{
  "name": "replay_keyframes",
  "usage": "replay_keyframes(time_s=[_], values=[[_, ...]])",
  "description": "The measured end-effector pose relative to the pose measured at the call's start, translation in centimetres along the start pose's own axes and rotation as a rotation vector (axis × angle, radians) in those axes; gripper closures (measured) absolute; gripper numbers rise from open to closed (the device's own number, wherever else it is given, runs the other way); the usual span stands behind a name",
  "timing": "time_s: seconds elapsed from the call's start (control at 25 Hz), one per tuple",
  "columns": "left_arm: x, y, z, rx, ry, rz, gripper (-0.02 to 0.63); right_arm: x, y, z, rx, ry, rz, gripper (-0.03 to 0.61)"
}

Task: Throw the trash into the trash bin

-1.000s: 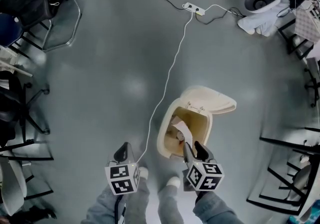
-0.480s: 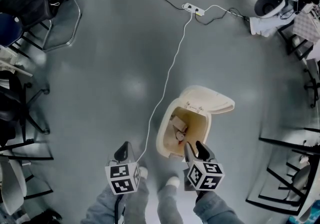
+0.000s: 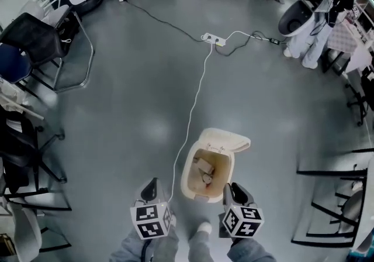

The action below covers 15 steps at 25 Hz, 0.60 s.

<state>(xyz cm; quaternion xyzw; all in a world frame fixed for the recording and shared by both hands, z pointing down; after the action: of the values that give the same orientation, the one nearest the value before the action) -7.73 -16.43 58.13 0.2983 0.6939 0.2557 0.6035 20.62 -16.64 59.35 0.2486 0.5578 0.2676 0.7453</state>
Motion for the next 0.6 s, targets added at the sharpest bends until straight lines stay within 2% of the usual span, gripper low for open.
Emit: replay_keyframes(time_s=[0.28,0.48,0.6], values=[[6.5,-6.1,4.3,-0.038,0.058,0.068,0.606,8.8,-4.2,0.2,-0.022,0.076,0.081,0.572],[10.7,-12.0,8.0,-0.089,0.098,0.166,0.605,14.8,-9.1,1.3,-0.021,0.102,0.2,0.574],[14.9,-14.8,10.6,-0.123,0.125,0.233,0.606,20.1,-11.1,1.8,-0.007,0.122,0.245,0.575]])
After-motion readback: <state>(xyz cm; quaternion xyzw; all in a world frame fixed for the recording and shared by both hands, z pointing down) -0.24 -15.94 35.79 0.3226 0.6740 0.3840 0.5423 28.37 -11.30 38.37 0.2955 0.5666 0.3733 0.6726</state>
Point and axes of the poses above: the fingertips, and each gripper's own axes: x backward along the fingers, z to its right, y out of its underside, the point moved 10 cm from there along x, backward along the fingers
